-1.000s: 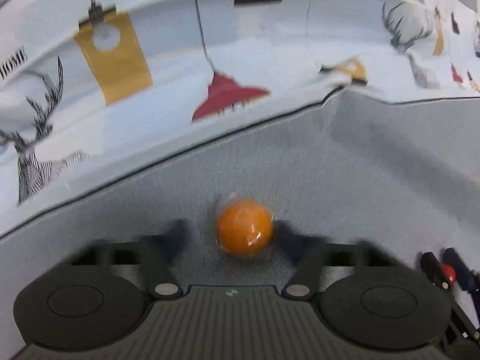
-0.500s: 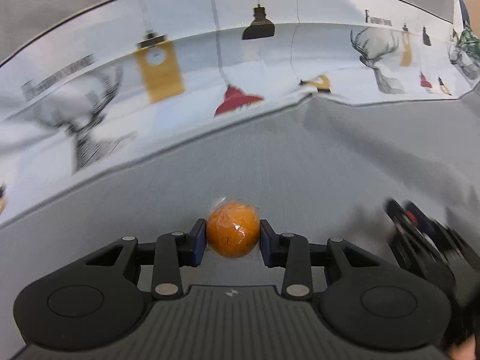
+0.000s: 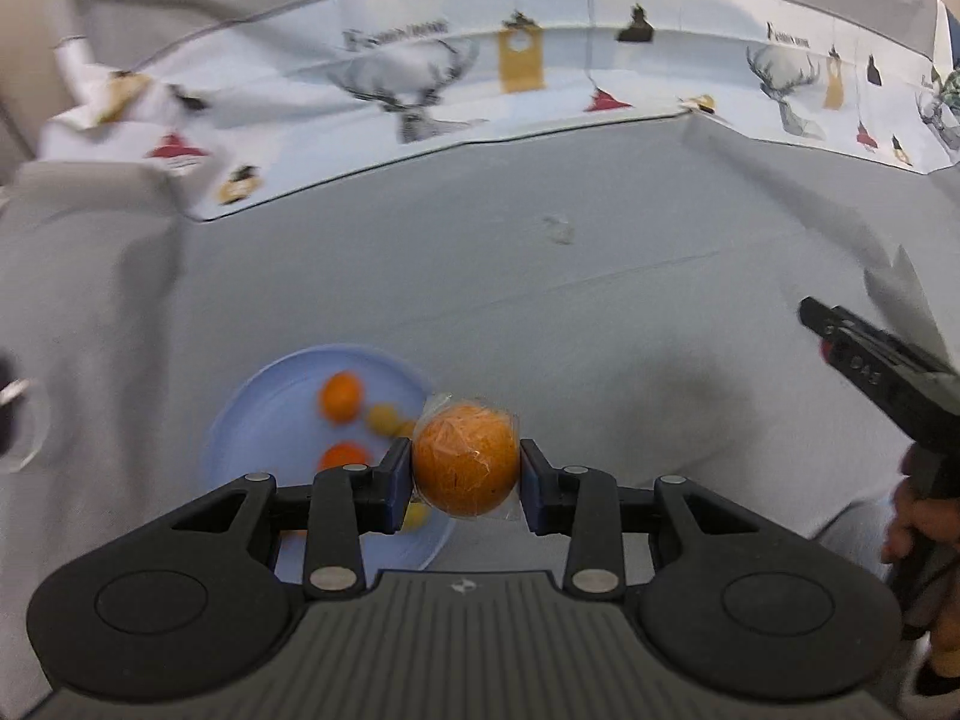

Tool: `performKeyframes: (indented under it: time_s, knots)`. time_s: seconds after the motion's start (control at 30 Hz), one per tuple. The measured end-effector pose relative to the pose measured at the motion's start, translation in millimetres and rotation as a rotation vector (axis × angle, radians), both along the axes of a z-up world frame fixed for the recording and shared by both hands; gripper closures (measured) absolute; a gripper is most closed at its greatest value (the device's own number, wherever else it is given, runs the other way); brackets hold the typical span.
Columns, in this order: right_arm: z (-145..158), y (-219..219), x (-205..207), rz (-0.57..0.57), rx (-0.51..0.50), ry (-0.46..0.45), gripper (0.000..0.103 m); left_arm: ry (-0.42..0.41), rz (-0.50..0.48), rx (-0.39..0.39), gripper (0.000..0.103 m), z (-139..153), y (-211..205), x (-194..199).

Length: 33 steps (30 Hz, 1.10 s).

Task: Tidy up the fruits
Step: 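Carry the tangerine and red tomato over the blue plate with both tools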

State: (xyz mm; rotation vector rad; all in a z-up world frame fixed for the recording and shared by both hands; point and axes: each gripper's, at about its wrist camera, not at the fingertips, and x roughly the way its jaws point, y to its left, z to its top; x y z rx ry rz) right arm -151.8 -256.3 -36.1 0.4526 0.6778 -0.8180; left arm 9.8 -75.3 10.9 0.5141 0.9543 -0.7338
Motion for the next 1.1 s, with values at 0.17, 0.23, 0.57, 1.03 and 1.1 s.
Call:
performKeyframes:
  time_s: [0.17,0.23,0.57,1.03,1.1]
  knots:
    - [51,63,4,0.143,-0.031,-0.039,0.073,-0.032,0.065,-0.049,0.063,25,63,-17]
    - [67,85,10,0.198,-0.034,-0.054,0.073,-0.057,0.087,-0.077,0.063,34,84,-21]
    - [115,167,45,0.408,-0.060,-0.065,0.073,-0.061,0.197,-0.161,0.063,54,161,-15]
    - [125,203,73,0.501,-0.083,-0.027,0.073,-0.052,0.266,-0.201,0.063,57,194,1]
    - [124,204,75,0.502,-0.079,-0.022,0.073,-0.048,0.267,-0.200,0.063,56,195,2]
